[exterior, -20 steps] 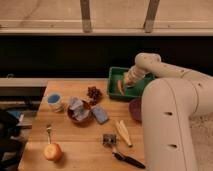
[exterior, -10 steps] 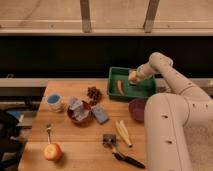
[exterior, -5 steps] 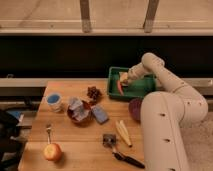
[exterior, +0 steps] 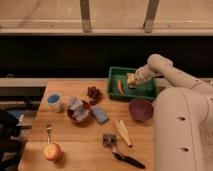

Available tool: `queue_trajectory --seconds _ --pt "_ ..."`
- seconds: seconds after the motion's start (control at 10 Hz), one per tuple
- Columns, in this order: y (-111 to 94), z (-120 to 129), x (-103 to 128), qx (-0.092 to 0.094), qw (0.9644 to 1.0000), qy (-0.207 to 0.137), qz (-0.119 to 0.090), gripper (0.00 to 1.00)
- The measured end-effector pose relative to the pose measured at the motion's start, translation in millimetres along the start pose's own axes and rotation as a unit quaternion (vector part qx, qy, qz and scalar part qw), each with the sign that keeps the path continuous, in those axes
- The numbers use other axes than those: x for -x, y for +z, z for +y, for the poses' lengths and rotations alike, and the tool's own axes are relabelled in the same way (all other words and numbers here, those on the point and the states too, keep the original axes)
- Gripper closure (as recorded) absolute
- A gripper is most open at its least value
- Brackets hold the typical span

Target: Wipe tray with eraser

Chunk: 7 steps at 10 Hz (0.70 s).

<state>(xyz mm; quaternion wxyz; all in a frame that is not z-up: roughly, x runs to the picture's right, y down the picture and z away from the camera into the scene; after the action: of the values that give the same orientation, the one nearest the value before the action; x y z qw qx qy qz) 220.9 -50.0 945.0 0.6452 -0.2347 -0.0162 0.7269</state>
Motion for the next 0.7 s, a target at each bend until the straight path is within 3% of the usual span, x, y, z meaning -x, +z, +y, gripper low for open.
queue_trajectory --seconds 0.2,0.4,0.7 --pt "-1.2 -15.1 14.6 -0.01 0.9998 0.016 -0.01 1.0" --pt "8.3 -12.4 23.9 -0.007 0.9998 0.018 -0.008 1.0" --pt "35.0 29.8 29.6 0.0 0.9997 -0.022 0.012 1.0"
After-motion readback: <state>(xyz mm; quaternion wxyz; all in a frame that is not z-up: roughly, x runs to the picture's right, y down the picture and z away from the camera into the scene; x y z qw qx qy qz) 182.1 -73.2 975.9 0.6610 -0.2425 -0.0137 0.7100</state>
